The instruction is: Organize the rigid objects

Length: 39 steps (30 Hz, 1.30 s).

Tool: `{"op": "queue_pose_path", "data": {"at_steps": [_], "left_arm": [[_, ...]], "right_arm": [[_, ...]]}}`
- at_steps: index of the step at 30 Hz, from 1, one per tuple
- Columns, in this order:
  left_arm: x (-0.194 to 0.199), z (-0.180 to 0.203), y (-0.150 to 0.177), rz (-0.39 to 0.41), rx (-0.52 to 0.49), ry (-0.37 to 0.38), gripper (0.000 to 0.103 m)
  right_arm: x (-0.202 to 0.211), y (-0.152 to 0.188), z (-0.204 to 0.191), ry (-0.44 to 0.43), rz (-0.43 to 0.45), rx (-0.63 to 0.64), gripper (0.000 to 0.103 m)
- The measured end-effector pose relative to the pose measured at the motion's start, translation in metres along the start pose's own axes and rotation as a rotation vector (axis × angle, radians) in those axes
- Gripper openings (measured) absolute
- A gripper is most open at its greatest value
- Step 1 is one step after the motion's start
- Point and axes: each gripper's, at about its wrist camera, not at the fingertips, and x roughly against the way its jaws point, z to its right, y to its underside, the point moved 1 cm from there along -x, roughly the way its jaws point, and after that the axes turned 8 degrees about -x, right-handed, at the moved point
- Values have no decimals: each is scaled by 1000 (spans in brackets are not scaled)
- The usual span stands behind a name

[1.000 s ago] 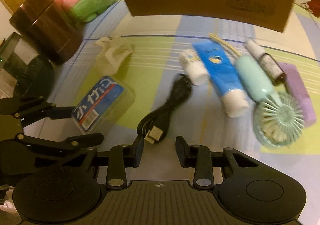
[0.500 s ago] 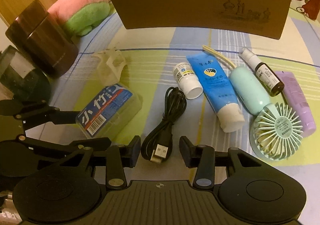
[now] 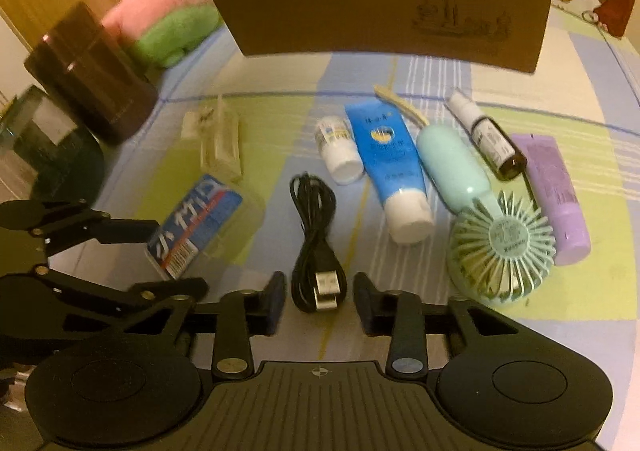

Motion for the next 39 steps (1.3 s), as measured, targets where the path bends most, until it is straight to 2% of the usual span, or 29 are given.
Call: {"op": "queue_pose_path", "data": {"at_steps": [4,8,11,19,20,24,26,32,39], "left_arm": [[-8,4,-9,2,-36,-15,64],[-19,5,-11,-17,-53,-35,54],[-20,3,-12,-14,-55,-35,54],[-19,-1,-7,-19,-48,-52,54],[-18,-1,-6,-20,-44,-54,54],[-16,0,-3,-18,-28,-64,54],[-15,0,-3,-21,-12,-65,54],[-9,3,-2,-13,24,-59,53],[4,10,-9,14,16,-62,53]], "right_arm": [[-7,-1,-9,30,16,64,50],[-14,-3,-13,49,26,91,49],[-17,-5,-15,56,32,122,49],[-32,-6,-22,95,19,209,32],[-33,-6,-24,101,22,230,26],[-33,-1,-27,98,18,292,21],[-31,0,-26,73,5,270,20],[-19,-3,-1,-65,-31,55,18],[6,-4,11,-106,5,-10,18]]}}
